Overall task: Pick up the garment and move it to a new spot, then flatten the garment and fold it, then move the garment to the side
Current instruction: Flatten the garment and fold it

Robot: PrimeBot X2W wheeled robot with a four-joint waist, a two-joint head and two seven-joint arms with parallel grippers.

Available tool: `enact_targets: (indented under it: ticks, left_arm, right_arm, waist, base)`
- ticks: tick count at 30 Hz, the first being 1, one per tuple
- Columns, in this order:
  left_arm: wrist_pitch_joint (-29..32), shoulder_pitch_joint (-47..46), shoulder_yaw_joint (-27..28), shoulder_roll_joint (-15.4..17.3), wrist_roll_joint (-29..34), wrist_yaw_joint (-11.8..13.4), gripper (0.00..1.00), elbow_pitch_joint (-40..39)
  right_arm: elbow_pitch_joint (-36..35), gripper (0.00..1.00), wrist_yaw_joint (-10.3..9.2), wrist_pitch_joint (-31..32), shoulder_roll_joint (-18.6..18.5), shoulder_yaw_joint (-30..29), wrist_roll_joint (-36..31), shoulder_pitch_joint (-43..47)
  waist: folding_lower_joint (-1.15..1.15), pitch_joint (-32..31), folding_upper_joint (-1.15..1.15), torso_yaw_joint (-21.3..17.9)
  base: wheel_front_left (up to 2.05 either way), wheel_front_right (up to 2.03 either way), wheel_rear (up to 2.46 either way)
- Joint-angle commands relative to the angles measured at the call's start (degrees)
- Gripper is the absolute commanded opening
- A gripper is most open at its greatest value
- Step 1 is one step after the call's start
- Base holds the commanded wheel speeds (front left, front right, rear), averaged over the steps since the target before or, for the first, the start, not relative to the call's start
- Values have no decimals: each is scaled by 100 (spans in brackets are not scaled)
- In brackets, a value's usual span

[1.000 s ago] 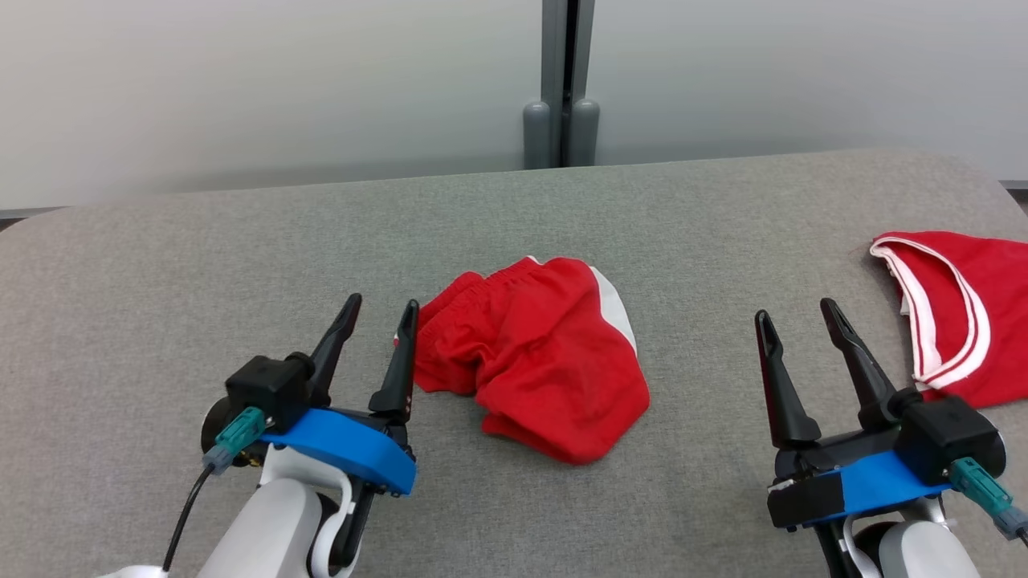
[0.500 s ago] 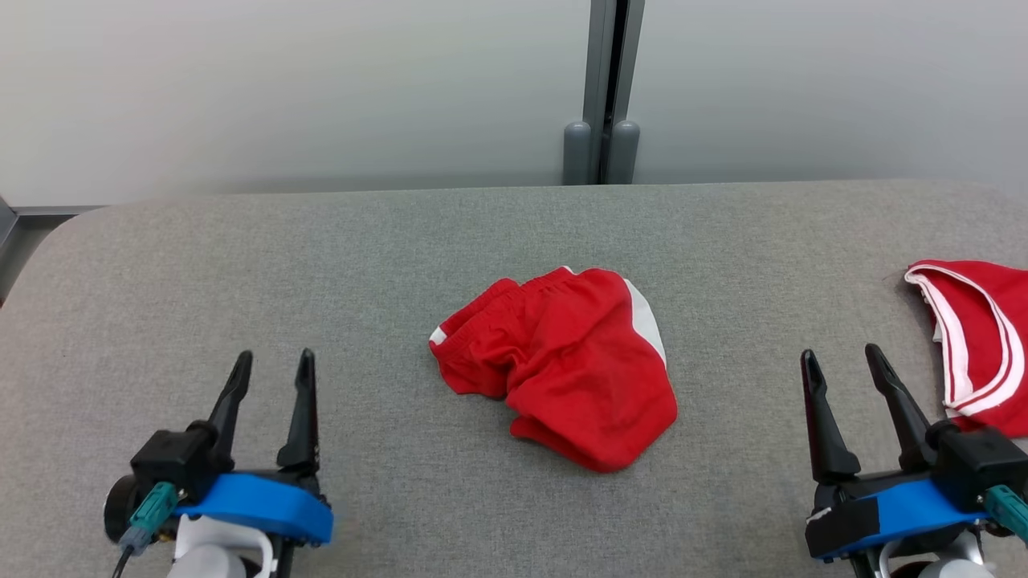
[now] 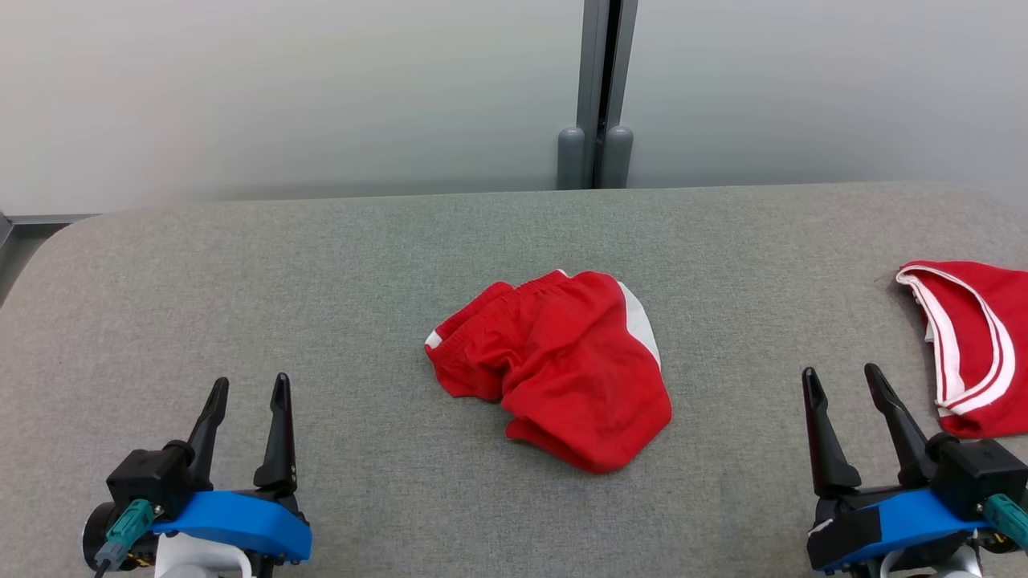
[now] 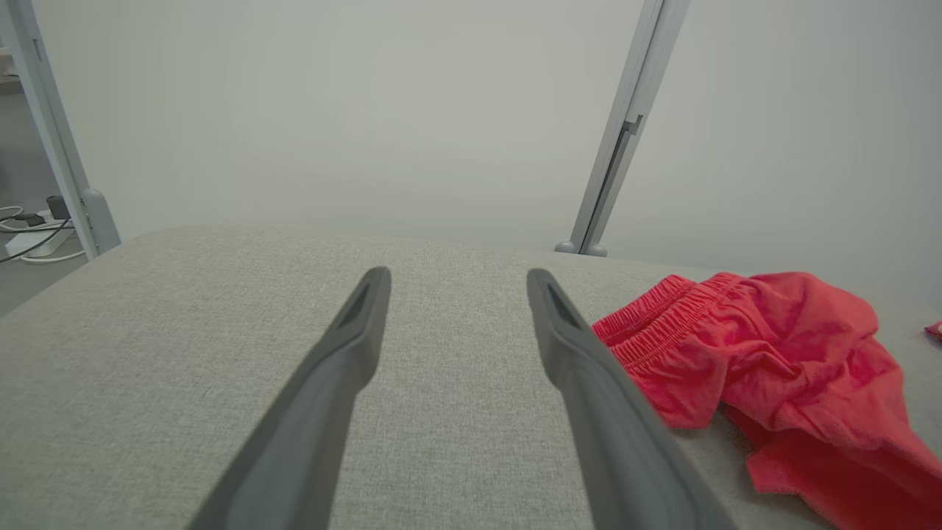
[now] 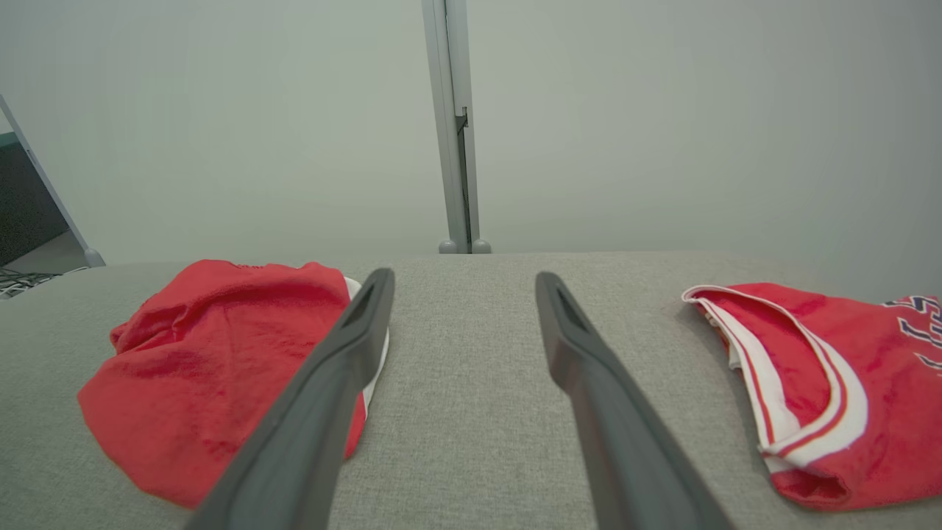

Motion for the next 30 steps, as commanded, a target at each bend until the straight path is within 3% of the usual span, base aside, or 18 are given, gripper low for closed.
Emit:
enact_targets:
  ticks: [1, 13, 23, 30]
  left_arm:
    - [17, -11, 32, 30, -14, 15, 100, -33]
    - [26, 10, 38, 73, -82, 88, 100, -96]
    - [113, -171, -54, 81, -122, 5, 100, -148]
    - [1335, -891, -174, 353, -519, -334, 100, -287]
  right_arm:
    - [8, 100, 1, -5, 5, 11, 30, 81]
    - [13, 100, 1, -34, 6, 50, 37, 42]
    - [-12, 100, 1, -23, 6, 155, 41, -49]
    - [-35, 100, 1, 59, 2, 517, -78, -368]
  waist:
    - [0, -5, 0, -6]
    - [0, 25, 0, -30]
    - [0, 126, 0, -26]
    - [0, 376, 0, -202]
  base:
    - [0, 0, 0]
    - [0, 0, 0]
    - [0, 0, 0]
    - [0, 0, 0]
